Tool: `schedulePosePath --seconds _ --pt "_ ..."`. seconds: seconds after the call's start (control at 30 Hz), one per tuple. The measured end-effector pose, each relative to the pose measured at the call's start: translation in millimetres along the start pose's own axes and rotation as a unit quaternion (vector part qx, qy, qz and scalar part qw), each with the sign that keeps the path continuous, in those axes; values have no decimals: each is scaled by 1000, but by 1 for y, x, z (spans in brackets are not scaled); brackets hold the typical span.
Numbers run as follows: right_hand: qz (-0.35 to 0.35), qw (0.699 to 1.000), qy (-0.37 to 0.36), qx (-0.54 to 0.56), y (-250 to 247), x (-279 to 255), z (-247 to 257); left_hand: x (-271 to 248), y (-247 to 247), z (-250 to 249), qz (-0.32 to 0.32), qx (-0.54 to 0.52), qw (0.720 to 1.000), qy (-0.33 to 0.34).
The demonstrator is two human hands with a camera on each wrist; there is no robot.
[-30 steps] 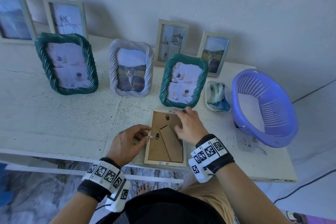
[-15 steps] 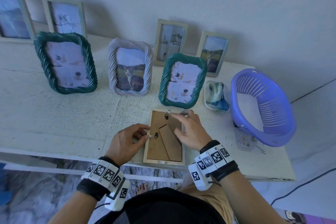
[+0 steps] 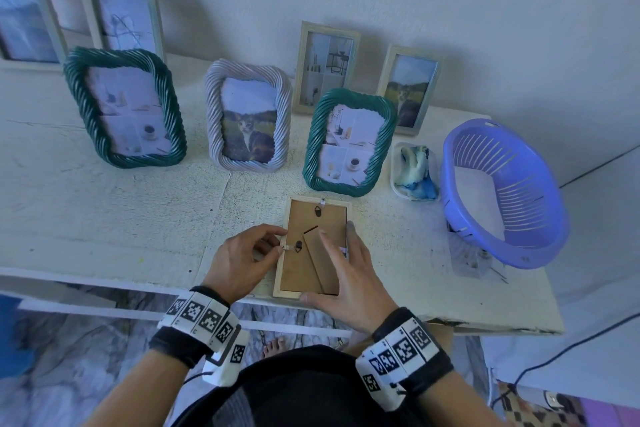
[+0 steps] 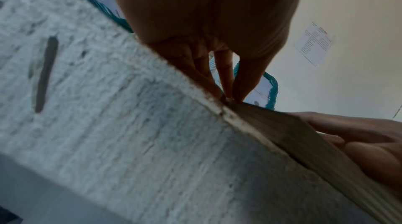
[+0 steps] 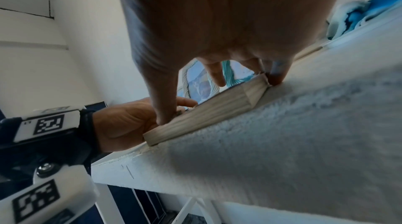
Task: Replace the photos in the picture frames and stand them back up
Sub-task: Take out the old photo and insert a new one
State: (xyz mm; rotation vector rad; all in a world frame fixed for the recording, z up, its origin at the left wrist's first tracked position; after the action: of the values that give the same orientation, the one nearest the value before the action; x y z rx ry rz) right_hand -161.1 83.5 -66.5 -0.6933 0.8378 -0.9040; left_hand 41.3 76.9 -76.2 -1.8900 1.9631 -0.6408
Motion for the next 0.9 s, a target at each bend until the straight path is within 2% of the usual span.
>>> schedulePosePath --seconds 0.33,0.5,0.6,0.67,0.8,0.9 --pt "-48 999 -4 20 2 1 1 -1 2 -3 -7 24 1000 6" --pt "-36 998 1 55 -1 -1 0 -1 3 -7 -14 42 999 10" --pt "-40 990 10 136 -9 -1 -2 2 7 -9 1 -10 999 -35" --pt "-47 982 15 182 -16 -2 -3 3 8 -12 2 -89 993 -80" --pt "-51 959 20 277 -30 -4 -2 10 -5 -28 -44 -232 959 -158" --pt "-50 948 19 314 -40 -8 -1 16 -13 -57 -60 -307 937 -157"
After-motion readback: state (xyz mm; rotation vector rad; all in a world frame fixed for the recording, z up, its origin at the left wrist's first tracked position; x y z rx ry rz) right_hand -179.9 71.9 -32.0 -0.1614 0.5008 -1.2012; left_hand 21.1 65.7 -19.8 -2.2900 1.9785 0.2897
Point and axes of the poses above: each hand's wrist, its own x-axis towards the middle knuckle, its own y-axis out of the palm, z = x × y, the point moved 5 cm from there along x, towards the middle knuckle, and after that the axes turned 3 degrees about y, right-handed, at the moved point
